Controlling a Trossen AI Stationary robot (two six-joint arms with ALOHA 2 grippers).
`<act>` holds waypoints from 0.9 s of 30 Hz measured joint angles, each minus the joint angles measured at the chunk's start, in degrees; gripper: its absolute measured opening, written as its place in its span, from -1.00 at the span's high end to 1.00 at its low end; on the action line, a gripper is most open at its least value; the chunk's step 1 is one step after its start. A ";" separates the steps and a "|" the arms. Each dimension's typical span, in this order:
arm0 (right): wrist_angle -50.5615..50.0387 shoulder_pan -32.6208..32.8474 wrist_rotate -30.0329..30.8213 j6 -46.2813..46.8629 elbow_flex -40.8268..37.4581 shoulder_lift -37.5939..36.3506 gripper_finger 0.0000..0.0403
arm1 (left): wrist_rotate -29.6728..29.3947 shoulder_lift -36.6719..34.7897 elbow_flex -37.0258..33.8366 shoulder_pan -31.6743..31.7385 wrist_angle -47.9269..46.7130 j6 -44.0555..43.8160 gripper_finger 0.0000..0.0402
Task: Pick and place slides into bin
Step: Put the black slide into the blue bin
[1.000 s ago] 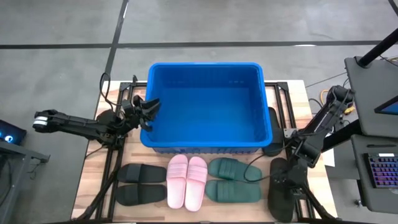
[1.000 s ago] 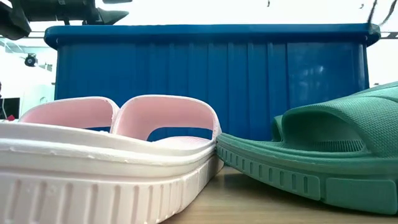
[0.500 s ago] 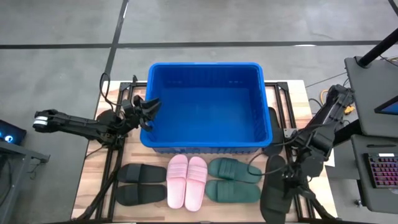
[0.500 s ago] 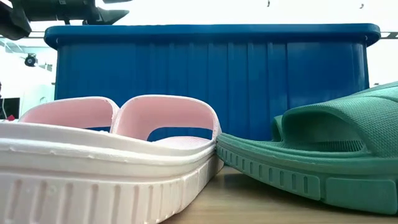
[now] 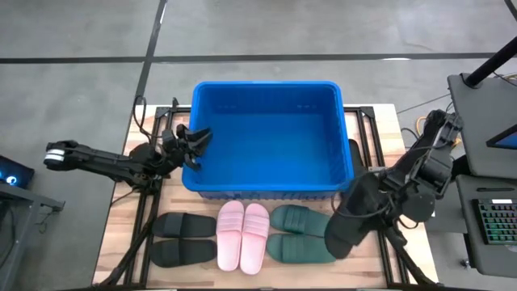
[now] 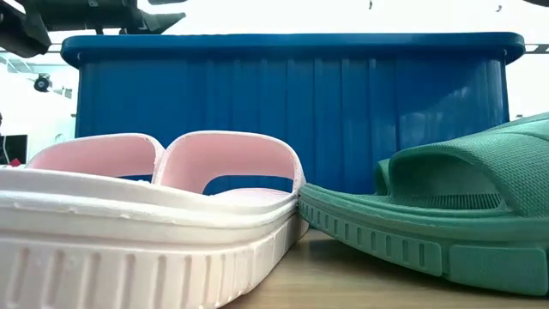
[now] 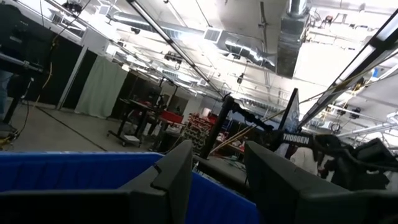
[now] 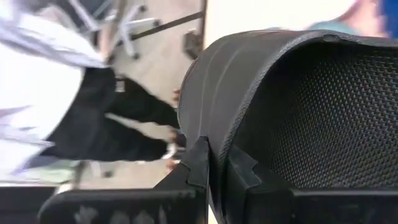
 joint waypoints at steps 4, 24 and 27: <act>-5.40 0.00 4.47 -0.07 2.58 -0.01 0.94 | 0.04 1.74 0.13 0.00 0.72 -2.42 0.34; -5.68 -9.94 58.49 -0.44 7.53 4.70 0.94 | 6.59 6.07 4.49 0.35 0.41 -8.62 0.33; -5.66 -13.37 58.21 1.85 7.40 6.41 0.94 | 7.69 7.48 7.42 0.52 -2.12 -4.60 0.27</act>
